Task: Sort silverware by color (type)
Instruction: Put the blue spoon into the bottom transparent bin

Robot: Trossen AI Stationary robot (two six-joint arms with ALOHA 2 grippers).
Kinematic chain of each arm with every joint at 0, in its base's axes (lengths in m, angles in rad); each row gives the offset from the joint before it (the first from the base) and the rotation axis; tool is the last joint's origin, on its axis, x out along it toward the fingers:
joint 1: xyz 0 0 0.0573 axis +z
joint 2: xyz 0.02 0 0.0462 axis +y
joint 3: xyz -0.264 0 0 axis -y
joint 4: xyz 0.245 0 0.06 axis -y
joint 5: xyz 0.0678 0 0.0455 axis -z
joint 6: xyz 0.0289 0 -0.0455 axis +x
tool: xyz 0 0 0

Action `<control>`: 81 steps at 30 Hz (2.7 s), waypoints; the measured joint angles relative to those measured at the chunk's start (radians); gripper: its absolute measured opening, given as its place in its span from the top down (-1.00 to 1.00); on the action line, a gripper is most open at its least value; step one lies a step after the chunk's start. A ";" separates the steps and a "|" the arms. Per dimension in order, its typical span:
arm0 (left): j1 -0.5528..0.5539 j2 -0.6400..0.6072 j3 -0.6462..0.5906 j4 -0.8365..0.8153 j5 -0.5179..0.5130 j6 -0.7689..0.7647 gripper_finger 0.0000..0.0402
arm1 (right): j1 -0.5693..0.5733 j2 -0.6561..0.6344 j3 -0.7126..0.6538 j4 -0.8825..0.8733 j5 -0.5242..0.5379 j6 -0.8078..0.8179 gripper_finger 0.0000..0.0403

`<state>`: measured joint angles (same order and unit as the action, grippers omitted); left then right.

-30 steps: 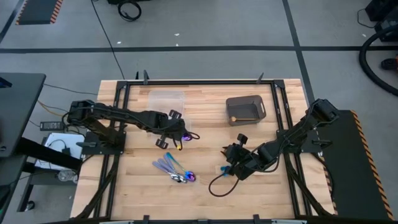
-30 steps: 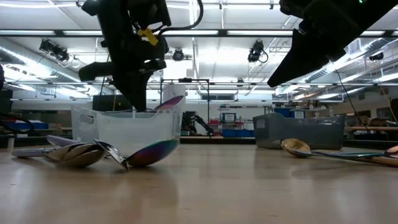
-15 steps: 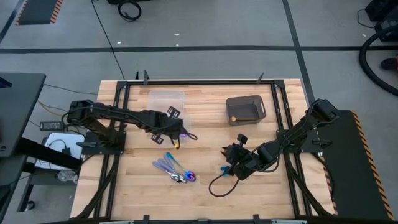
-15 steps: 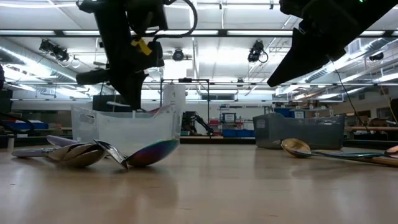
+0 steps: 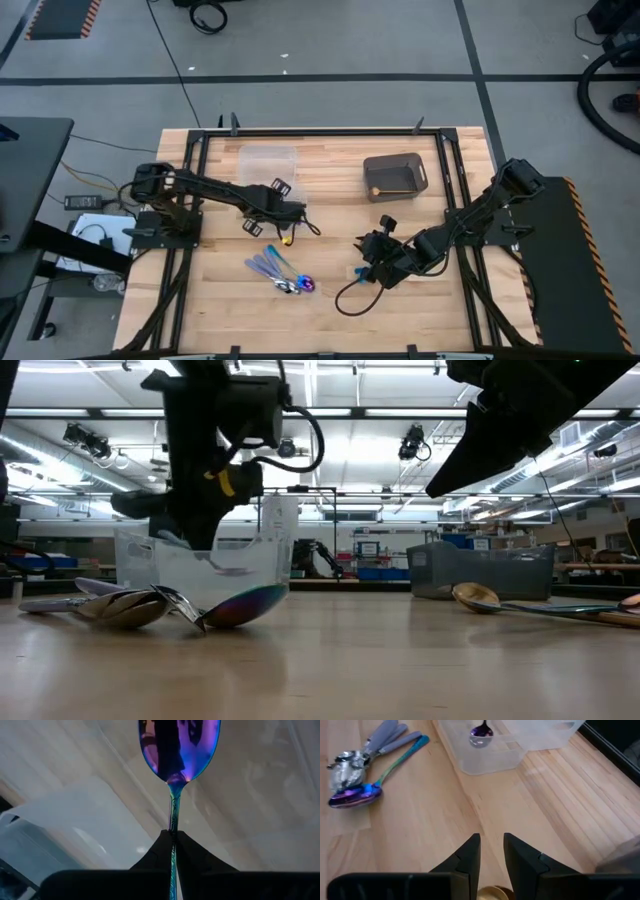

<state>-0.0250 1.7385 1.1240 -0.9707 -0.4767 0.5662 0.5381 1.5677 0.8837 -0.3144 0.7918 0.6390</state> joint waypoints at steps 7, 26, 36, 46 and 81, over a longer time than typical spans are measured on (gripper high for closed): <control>0.000 0.044 0.090 -0.066 0.015 -0.012 0.93 | 0.000 0.000 0.000 0.002 -0.002 -0.007 0.53; -0.042 0.070 0.109 0.000 0.127 0.012 0.89 | 0.003 0.000 0.000 0.008 -0.002 -0.012 0.53; -0.054 0.066 0.109 -0.003 0.080 -0.059 0.44 | 0.003 0.000 0.000 0.026 -0.007 -0.018 0.53; -0.106 -0.030 0.109 0.016 0.085 -0.169 0.23 | 0.003 0.000 0.000 0.029 -0.007 -0.022 0.53; -0.330 0.162 0.109 0.298 0.402 -0.268 0.29 | 0.003 0.000 -0.001 0.023 -0.007 -0.032 0.53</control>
<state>-0.3550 1.9010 1.2331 -0.6729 -0.0742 0.2981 0.5410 1.5678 0.8825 -0.2914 0.7845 0.6067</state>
